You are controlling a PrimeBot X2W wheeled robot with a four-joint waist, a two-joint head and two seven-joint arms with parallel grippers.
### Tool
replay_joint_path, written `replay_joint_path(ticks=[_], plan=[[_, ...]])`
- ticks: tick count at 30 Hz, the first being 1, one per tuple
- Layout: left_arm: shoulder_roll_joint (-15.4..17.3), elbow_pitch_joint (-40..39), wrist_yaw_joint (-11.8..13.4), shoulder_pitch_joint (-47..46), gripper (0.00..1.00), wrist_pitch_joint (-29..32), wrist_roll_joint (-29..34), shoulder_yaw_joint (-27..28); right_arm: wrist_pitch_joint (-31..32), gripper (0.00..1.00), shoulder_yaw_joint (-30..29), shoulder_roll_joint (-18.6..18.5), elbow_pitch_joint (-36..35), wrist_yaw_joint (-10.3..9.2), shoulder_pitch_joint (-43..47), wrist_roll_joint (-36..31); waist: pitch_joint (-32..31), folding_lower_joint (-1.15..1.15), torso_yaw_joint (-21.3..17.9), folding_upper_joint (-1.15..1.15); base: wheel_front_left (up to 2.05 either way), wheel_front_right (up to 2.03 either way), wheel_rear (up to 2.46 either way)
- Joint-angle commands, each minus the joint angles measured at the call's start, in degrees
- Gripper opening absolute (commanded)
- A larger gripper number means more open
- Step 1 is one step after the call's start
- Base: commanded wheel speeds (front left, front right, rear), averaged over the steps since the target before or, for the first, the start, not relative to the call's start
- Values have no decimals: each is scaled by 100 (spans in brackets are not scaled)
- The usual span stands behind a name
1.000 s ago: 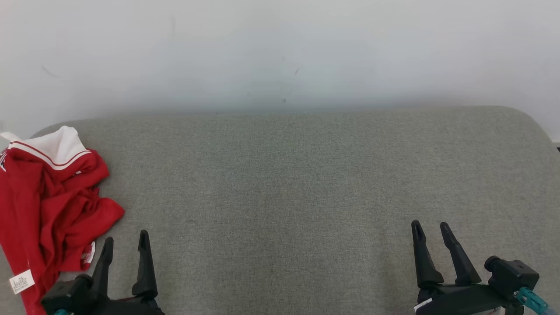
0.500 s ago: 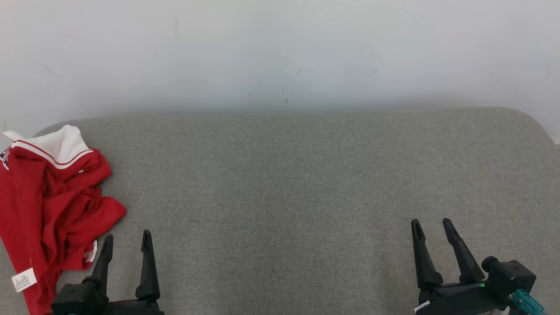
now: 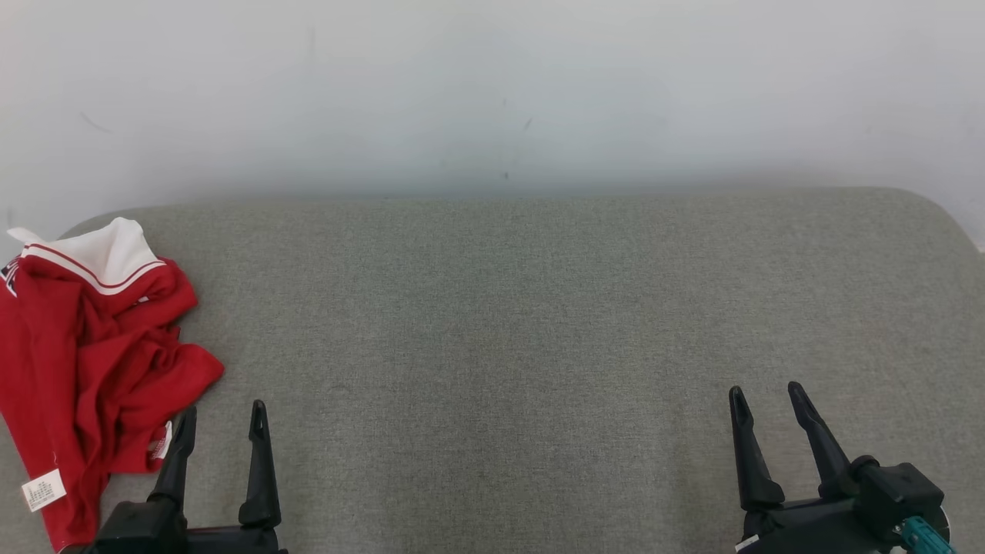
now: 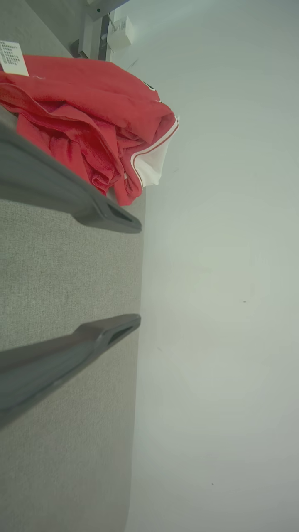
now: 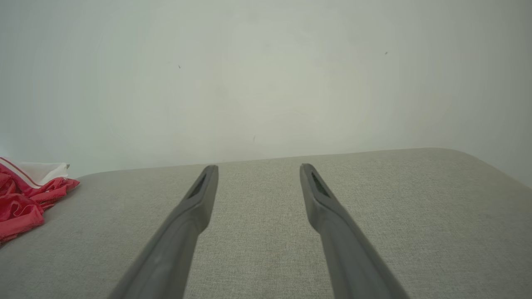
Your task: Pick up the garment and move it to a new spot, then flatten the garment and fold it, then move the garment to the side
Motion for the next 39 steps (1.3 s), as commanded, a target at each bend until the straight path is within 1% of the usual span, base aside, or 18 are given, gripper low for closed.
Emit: replay_joint_path(ticks=[1,8,12,17,20,29,39], plan=[[-8,-38,-39,55,100,-59,88,23,-55,100,-15,-21,-28,-11,58,-73,1,0,2,0,0,0,0],[-64,26,-236,80,100,-115,130,161,-123,100,-115,-20,-20,-11,92,-108,4,0,25,0,0,0,0],[-95,66,-339,95,100,-164,195,237,-158,100,-90,-23,7,-12,128,-22,-1,0,43,0,0,0,0],[-155,116,-477,86,100,-148,29,306,-150,100,-1,-56,72,-12,114,349,-6,0,62,0,0,0,0],[-189,148,-528,62,100,-148,42,323,-110,100,53,-90,115,-12,89,511,-5,0,73,0,0,0,0],[-239,256,-632,30,100,-148,32,358,-112,100,126,-146,187,-12,59,636,-15,0,89,0,0,0,0],[-266,310,-675,3,100,-148,113,383,-118,100,153,-150,208,-12,86,660,-18,0,143,0,0,0,0]])
